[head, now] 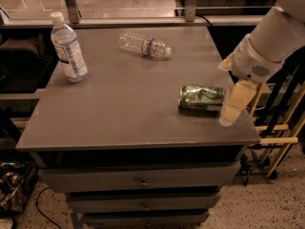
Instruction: Move green can near blue plastic bottle
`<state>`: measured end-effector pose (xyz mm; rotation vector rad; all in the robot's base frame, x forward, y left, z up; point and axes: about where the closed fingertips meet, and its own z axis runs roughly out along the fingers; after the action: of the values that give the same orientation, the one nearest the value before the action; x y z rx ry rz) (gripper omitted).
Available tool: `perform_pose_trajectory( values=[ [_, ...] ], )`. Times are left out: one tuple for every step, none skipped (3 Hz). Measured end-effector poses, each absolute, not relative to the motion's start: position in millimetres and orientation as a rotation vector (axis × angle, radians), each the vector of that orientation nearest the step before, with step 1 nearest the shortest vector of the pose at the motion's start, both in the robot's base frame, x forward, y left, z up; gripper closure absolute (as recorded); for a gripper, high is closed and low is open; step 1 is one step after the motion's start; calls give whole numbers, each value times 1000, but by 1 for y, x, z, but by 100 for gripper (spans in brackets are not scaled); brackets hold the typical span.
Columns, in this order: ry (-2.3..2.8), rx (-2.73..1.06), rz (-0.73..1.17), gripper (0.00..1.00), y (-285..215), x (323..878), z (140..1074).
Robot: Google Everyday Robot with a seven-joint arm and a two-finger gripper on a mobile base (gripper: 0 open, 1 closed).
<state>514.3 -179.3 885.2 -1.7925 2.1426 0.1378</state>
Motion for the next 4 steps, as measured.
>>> perform_pose_trajectory(
  values=[
    [2126, -1798, 158, 0, -173, 522, 875],
    [2102, -1810, 173, 0, -166, 532, 863],
    [2087, -1820, 168, 0, -162, 535, 855],
    [2061, -1830, 158, 19, -157, 538, 851]
  ],
)
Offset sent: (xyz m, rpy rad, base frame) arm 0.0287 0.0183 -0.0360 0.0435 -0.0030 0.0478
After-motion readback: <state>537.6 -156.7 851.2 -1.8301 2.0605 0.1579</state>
